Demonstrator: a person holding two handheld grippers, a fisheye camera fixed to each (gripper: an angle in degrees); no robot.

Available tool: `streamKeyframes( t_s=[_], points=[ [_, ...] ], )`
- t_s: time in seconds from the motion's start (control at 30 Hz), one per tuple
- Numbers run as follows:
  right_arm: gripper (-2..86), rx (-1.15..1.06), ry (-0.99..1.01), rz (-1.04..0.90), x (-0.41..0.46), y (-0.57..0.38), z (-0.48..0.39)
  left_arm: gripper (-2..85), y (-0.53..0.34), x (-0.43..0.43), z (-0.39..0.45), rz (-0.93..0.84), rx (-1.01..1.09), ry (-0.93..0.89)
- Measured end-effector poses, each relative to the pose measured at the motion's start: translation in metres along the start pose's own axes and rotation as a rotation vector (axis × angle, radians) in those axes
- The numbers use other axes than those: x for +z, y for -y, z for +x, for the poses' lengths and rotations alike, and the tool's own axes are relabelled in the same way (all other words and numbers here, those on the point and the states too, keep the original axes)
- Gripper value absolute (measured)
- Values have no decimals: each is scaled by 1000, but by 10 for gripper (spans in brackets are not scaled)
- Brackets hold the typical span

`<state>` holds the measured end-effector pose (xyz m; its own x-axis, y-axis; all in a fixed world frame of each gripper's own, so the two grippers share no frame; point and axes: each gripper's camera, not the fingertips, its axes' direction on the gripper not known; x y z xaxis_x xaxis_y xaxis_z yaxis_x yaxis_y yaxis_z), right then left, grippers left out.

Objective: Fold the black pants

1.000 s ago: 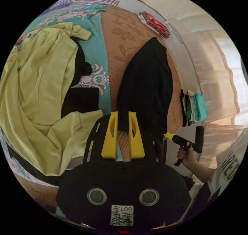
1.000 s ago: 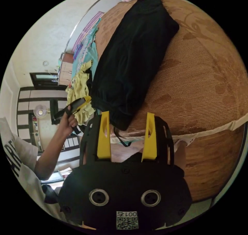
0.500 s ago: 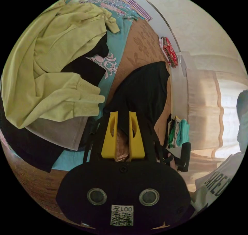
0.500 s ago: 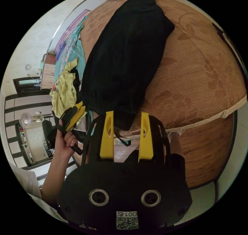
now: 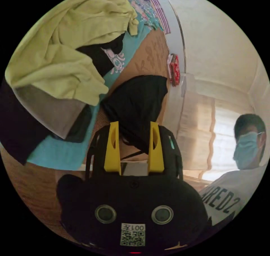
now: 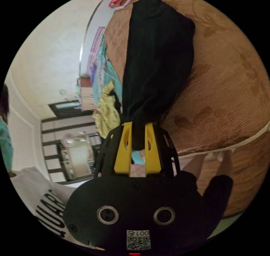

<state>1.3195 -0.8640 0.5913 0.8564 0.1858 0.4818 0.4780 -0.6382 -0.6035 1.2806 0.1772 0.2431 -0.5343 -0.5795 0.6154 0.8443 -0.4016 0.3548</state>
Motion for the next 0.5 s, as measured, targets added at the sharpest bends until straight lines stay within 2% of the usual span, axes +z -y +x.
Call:
streamKeyframes(
  t_s=[0.07,0.27,0.37,0.5],
  points=[
    [52,35,79,-12,-7,4,10,163,-14,13,-8,-13,-109,-158],
    [20,51,286,-25,-28,11,22,236,-30,50,-22,68,-345,-369],
    [12,72,365,-28,-39,16,34,256,-28,66,-18,107,-394,-452],
    [9,77,394,-68,-45,26,55,238,-10,87,-6,157,-407,-571]
  ],
)
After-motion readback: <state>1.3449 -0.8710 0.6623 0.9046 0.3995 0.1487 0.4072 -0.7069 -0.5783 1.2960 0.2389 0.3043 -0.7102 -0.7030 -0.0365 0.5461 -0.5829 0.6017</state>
